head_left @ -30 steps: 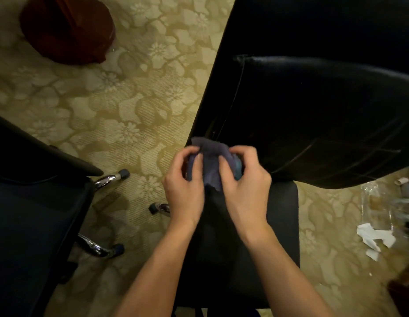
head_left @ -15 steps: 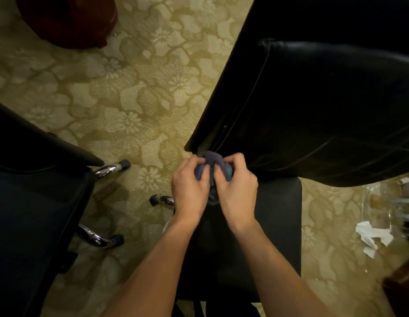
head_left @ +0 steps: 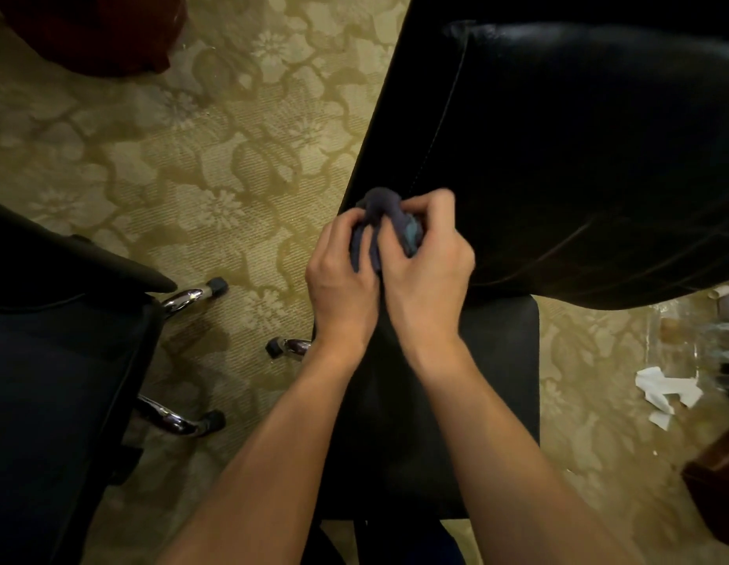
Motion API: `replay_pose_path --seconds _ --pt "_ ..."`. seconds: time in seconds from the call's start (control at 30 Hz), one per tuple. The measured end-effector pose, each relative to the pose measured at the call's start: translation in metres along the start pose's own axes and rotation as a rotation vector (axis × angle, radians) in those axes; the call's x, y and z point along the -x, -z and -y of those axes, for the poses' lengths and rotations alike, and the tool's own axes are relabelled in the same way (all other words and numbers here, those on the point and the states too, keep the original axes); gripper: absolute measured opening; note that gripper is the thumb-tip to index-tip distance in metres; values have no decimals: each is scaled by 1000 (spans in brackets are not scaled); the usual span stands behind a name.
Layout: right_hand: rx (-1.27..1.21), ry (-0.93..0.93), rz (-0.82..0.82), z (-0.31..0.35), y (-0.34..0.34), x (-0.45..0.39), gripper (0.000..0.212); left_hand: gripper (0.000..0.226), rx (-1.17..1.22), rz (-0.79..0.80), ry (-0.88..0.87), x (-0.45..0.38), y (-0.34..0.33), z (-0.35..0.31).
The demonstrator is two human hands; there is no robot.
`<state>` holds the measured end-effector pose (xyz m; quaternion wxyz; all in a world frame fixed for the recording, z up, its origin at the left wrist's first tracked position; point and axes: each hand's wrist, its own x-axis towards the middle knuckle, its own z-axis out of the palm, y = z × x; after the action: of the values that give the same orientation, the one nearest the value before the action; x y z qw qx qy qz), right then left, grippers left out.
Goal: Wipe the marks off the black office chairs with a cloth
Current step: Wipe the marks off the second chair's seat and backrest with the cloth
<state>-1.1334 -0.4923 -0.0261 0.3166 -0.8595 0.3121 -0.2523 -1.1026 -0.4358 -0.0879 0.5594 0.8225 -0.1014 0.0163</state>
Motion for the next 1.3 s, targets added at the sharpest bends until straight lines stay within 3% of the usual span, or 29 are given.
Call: replay_pose_path --seconds 0.2,0.37,0.47,0.77,1.03,1.13,1.3 --pt "-18 -109 25 -19 -5 27 16 18 -8 137 41 19 9 17" --pt "-110 -5 -99 3 21 4 18 18 90 19 -41 -4 11 -16" --pt "-85 12 -132 6 20 -7 20 16 32 -29 -128 -15 5 -25" --pt "-133 -219 6 -25 -7 26 19 24 -27 122 -90 9 1 21" --pt "-22 -443 241 -48 -32 47 21 16 -21 264 259 29 -1 64" --pt "-28 -633 273 -57 -42 67 20 9 -17 405 537 37 5 84" --pt "-282 -1072 201 -74 -64 81 36 13 183 272 1029 51 7 105"
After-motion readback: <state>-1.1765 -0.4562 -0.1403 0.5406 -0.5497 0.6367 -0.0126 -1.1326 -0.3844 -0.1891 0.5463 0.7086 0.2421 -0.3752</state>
